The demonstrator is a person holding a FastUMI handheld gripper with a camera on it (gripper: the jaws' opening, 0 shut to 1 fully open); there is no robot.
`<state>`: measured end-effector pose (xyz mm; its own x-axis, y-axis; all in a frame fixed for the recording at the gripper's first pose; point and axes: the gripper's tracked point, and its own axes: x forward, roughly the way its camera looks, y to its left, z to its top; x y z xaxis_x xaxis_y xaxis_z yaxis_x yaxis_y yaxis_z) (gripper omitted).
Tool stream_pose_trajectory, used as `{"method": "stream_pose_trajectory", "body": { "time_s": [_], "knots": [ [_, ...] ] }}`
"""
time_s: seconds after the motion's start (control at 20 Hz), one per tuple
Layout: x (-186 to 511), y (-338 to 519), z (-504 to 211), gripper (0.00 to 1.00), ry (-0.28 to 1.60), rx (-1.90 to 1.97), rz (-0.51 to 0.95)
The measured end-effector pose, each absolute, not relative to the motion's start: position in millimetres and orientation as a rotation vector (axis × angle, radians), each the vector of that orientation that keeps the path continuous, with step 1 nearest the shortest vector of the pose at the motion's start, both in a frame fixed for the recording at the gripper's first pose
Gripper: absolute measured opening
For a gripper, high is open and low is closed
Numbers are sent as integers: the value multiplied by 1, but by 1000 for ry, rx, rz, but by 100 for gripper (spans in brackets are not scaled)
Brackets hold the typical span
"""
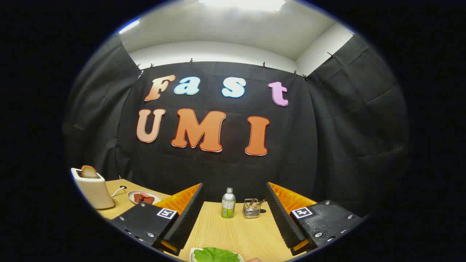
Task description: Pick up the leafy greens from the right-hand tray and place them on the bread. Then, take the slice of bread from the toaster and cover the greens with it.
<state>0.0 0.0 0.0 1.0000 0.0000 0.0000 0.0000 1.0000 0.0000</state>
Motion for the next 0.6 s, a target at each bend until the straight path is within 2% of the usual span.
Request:
{"method": "stream_pose_trajectory", "body": {
  "time_s": [0.6],
  "knots": [
    [-5, 22, 5, 99, 40, 18, 12]
  ]
}}
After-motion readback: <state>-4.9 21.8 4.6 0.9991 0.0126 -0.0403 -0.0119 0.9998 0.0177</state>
